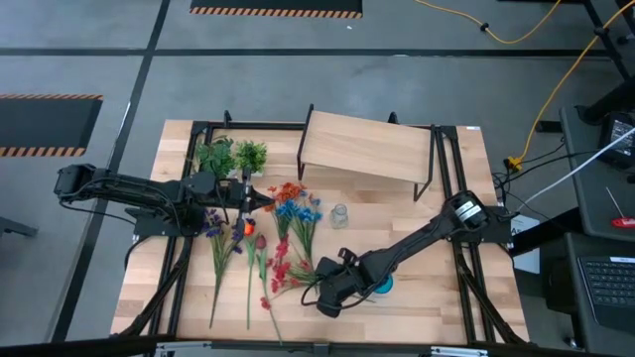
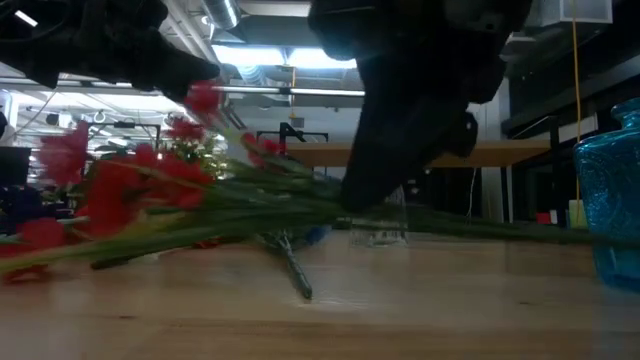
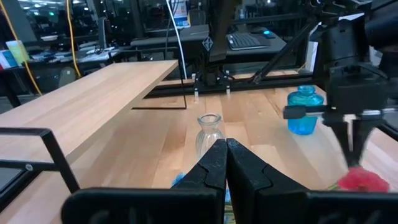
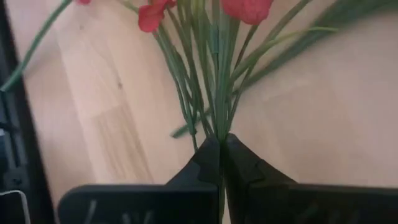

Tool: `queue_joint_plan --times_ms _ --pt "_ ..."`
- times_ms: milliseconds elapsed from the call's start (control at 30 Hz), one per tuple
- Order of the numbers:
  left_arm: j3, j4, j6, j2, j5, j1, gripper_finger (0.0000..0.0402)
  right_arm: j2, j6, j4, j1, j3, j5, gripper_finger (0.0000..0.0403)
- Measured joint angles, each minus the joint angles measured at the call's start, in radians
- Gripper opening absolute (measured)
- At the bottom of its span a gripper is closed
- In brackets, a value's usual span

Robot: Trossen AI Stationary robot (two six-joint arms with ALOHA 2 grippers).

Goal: Pick and place flowers into a vace then onto a shelf
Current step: Put the red flowers into the transparent vase

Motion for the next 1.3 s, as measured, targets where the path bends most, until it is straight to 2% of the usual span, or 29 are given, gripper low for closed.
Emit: queue_joint_plan --times_ms 200,533,767,1067,1300 --pt "0.000 0.013 0.000 0.000 0.002 0.000 0.0003 -0.027 0.031 -0.094 0.006 0.000 0.042 0.0001" --pt "0.000 0.017 0.000 -0.003 0.014 0.000 0.0003 -0.065 0.024 -0.116 0.012 0.002 0.067 0.0000" --pt "0.000 0.018 0.000 -0.004 0.020 0.000 0.0003 -0.070 -0.048 -0.144 0.029 0.072 0.079 0.0000" --pt "0.000 0.017 0.000 -0.004 0.020 0.000 0.0003 -0.070 -0.056 -0.383 0.063 0.215 0.256 0.0000" --pt "0.000 0.017 0.000 -0.004 0.020 0.000 0.0003 -0.071 -0.105 -0.457 0.064 0.241 0.301 0.0000"
